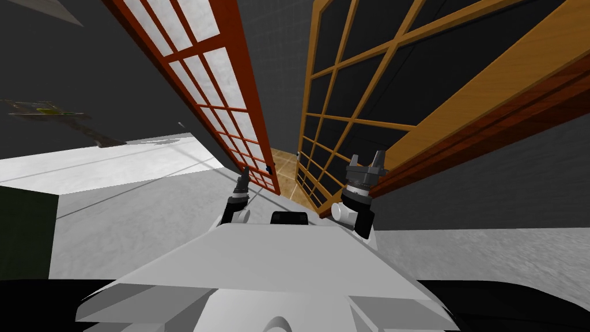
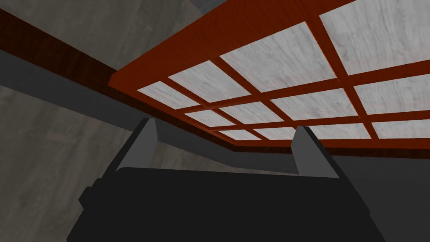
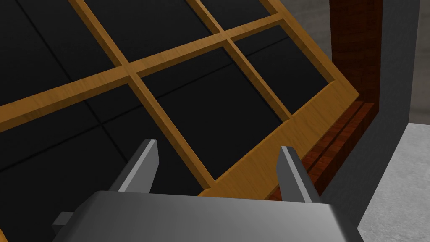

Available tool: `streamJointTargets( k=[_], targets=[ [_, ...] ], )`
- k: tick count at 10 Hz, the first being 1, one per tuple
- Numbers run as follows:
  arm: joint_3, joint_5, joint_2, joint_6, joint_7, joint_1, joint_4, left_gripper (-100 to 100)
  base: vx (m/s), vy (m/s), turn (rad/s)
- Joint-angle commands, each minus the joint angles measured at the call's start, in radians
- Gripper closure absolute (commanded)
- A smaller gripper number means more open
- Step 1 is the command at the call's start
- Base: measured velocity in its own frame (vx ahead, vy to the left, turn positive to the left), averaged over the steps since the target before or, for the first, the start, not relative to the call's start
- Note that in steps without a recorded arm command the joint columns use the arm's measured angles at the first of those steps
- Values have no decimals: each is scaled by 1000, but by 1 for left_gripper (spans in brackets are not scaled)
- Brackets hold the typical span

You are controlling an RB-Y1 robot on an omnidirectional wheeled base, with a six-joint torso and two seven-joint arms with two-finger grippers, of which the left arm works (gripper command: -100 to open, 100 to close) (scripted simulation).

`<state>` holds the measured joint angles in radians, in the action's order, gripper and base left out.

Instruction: Push the door open

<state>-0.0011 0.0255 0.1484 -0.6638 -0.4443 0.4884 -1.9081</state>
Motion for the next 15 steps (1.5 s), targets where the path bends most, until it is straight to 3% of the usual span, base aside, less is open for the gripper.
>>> streamJointTargets(
  k=[1,15],
  targets=[
    [-8,0,6,-15,-37,-4,36,-100,63,18,-72],
    [-53,9,60,-105,-292,-25,285,-100,46,33,-60]
  ],
)
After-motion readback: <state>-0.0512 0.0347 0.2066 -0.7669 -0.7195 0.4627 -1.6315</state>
